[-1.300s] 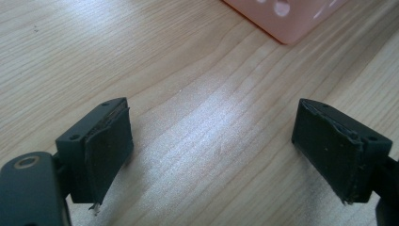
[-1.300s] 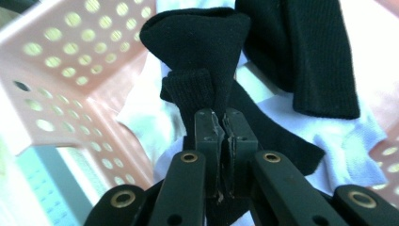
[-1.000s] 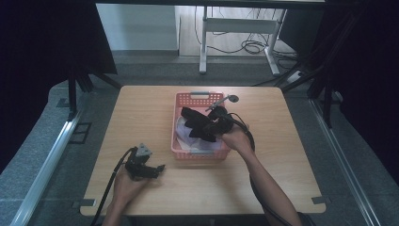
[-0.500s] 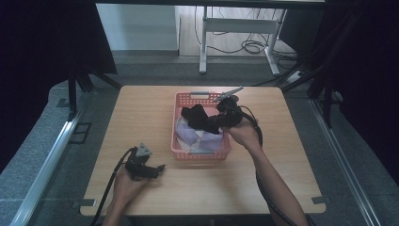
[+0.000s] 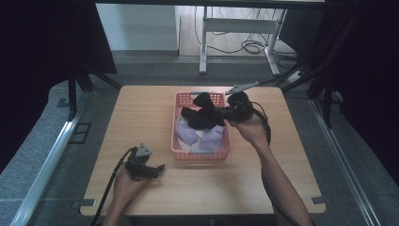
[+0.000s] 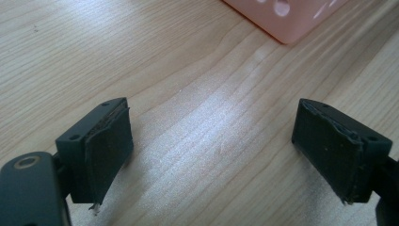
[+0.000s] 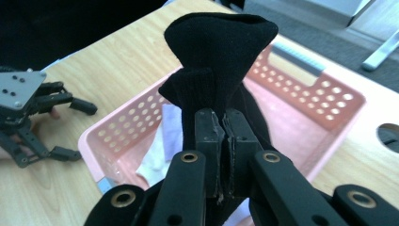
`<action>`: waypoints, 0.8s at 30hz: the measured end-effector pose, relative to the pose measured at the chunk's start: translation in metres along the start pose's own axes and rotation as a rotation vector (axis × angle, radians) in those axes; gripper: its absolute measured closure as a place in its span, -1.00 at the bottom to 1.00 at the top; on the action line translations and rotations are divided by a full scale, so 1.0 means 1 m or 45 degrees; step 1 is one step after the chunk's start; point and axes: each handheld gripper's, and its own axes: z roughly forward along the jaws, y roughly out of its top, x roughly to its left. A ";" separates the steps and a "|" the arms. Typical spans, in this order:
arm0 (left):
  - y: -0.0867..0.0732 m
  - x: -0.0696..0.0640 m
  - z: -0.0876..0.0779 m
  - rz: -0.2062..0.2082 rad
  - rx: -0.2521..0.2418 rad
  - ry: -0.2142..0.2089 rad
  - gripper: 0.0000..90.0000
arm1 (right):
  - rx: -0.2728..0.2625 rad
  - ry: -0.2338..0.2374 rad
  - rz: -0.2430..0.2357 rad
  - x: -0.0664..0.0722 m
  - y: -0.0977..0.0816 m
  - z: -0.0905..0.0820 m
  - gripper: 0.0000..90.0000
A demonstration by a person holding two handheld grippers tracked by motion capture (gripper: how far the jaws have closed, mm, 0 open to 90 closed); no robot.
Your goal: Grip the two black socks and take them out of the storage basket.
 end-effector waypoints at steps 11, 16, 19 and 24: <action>0.000 0.000 0.000 0.001 -0.001 0.001 -0.72 | -0.075 -0.116 0.037 -0.014 -0.010 -0.026 0.90; 0.000 0.000 0.000 0.001 -0.001 0.001 -0.72 | -0.094 -0.171 0.061 -0.024 -0.018 -0.038 0.90; 0.000 0.000 0.000 0.001 0.000 0.001 -0.72 | -0.096 -0.195 0.070 -0.029 -0.022 -0.042 0.90; 0.000 0.000 0.000 0.001 0.000 0.002 -0.72 | -0.110 -0.245 0.118 -0.040 -0.035 -0.054 0.90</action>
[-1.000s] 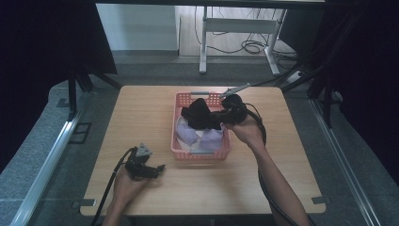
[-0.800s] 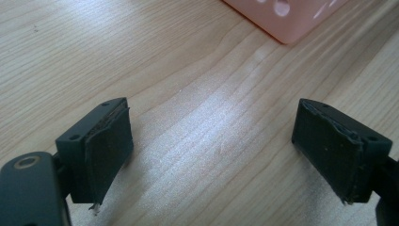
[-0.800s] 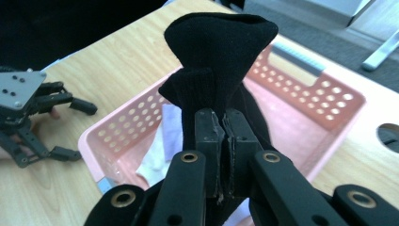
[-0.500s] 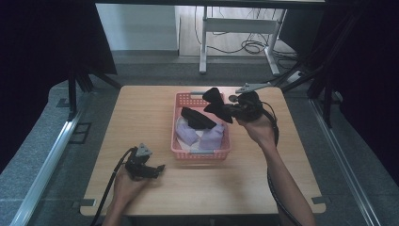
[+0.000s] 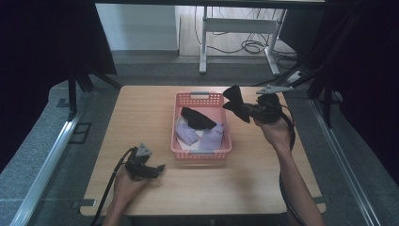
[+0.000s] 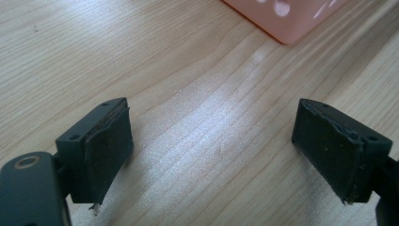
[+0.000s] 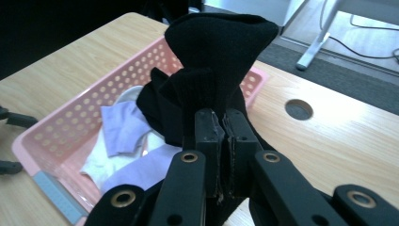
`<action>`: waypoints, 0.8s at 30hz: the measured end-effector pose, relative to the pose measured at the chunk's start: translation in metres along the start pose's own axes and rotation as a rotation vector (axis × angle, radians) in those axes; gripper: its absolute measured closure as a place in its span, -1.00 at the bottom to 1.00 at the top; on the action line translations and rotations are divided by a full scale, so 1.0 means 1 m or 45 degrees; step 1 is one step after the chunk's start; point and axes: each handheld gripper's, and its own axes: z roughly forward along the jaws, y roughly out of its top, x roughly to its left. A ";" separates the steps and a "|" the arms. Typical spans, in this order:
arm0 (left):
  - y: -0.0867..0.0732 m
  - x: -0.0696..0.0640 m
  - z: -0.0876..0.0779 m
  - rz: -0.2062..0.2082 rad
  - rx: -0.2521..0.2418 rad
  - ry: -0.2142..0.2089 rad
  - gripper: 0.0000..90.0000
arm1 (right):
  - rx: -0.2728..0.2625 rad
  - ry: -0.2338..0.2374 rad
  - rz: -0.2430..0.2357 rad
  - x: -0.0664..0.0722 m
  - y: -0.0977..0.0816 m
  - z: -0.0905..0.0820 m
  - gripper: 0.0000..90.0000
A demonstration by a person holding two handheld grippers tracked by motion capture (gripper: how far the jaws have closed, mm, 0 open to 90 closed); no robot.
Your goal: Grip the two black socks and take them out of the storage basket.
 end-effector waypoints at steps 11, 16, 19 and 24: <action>0.000 0.000 0.000 -0.003 0.001 -0.002 -0.72 | -0.003 -0.141 0.050 -0.024 -0.020 -0.014 0.90; 0.000 0.000 0.000 -0.003 0.001 -0.002 -0.72 | -0.002 -0.208 0.083 -0.037 -0.030 -0.020 0.90; 0.000 0.000 0.000 0.001 0.001 -0.001 -0.72 | 0.004 -0.241 0.105 -0.045 -0.038 -0.021 0.90; 0.000 0.000 0.000 -0.003 0.001 -0.002 -0.72 | 0.021 -0.275 0.140 -0.055 -0.051 -0.017 0.90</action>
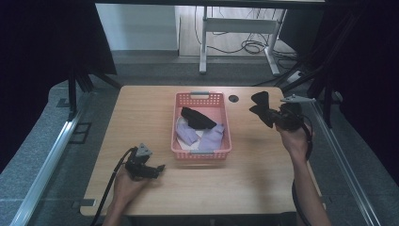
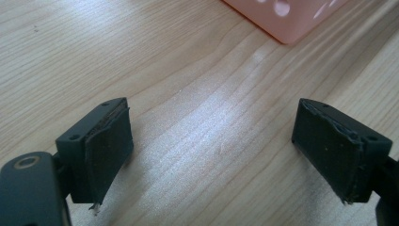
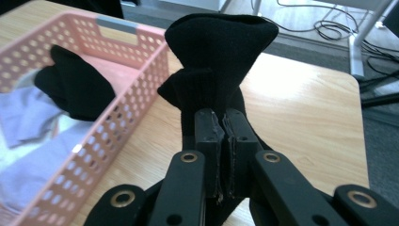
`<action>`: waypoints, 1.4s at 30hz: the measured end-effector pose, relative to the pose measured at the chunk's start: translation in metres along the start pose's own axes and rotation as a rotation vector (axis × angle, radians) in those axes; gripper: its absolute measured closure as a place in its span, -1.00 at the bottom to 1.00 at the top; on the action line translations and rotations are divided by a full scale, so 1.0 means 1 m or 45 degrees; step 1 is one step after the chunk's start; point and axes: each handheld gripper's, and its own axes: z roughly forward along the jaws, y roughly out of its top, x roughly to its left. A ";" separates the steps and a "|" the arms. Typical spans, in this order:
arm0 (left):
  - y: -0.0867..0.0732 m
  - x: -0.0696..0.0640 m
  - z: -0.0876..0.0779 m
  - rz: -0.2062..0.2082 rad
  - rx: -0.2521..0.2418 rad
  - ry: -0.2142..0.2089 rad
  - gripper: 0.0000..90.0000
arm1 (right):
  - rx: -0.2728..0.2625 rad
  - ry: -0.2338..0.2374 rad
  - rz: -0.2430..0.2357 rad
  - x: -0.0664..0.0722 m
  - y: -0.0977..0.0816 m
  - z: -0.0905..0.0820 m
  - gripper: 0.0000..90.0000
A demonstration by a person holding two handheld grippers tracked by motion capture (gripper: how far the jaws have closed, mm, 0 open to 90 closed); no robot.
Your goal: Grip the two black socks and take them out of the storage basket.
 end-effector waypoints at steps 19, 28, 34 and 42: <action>0.000 0.000 0.000 -0.005 -0.004 0.000 -0.72 | 0.114 -0.020 0.014 -0.007 -0.044 0.043 0.89; 0.000 0.000 0.000 -0.004 -0.005 0.000 -0.72 | 0.170 -0.007 0.020 -0.005 -0.061 0.060 0.88; 0.000 0.000 0.000 -0.004 -0.005 0.000 -0.72 | 0.204 0.001 0.032 -0.004 -0.070 0.069 0.85; 0.000 0.000 0.000 -0.005 -0.005 0.000 -0.72 | 0.154 0.025 0.049 -0.004 -0.061 0.061 0.59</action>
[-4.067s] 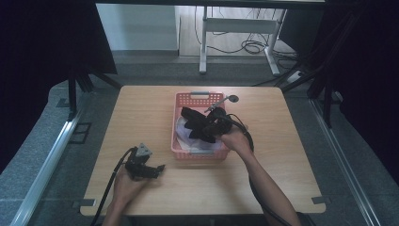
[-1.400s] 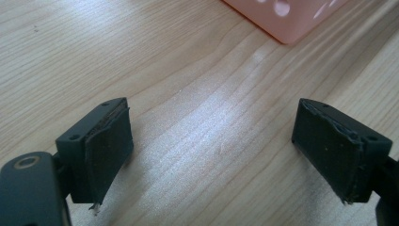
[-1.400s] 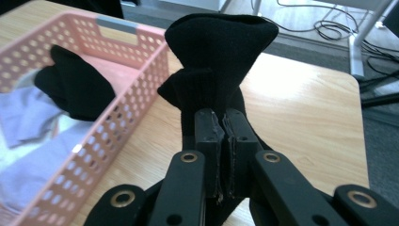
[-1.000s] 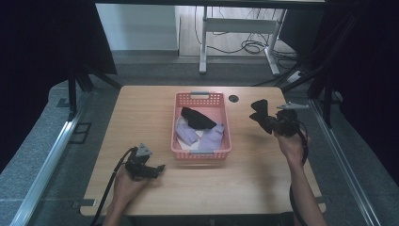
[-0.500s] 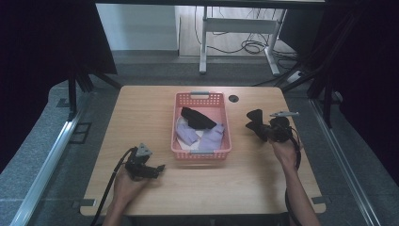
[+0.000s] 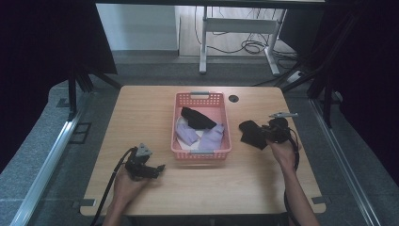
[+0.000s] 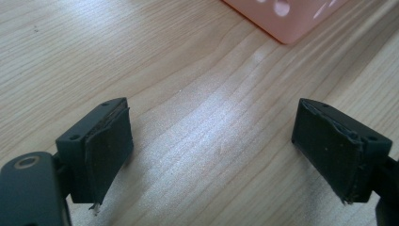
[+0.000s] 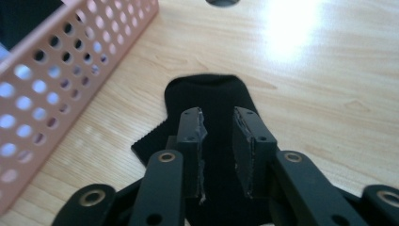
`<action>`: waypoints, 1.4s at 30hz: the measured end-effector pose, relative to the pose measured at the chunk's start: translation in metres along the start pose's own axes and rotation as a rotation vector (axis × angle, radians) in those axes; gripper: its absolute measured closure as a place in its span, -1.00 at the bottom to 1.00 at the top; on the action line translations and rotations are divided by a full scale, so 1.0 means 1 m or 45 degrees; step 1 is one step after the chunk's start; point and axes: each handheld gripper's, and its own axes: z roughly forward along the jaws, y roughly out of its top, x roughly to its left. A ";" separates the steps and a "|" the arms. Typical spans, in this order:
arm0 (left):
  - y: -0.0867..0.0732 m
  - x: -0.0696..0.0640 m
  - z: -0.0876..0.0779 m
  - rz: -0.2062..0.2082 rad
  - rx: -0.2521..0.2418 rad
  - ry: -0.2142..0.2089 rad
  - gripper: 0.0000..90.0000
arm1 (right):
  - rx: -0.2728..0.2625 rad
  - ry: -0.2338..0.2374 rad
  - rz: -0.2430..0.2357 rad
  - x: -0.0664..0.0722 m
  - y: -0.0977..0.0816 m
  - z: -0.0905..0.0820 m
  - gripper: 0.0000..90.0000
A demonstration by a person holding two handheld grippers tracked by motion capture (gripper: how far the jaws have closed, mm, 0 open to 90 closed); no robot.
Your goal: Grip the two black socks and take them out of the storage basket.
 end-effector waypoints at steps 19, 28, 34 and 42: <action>0.000 0.000 0.000 0.006 0.005 0.000 -0.72 | -0.107 0.162 -0.014 0.025 0.038 -0.021 0.20; 0.000 0.000 0.000 0.005 0.005 0.000 -0.72 | -0.136 0.253 -0.074 0.049 0.058 -0.019 0.09; 0.000 0.000 0.000 0.005 0.005 -0.001 -0.72 | -0.133 0.303 -0.122 0.072 0.071 -0.007 0.01; 0.000 0.000 0.000 0.005 0.005 -0.001 -0.72 | -0.119 0.401 -0.157 0.098 0.083 0.014 -0.03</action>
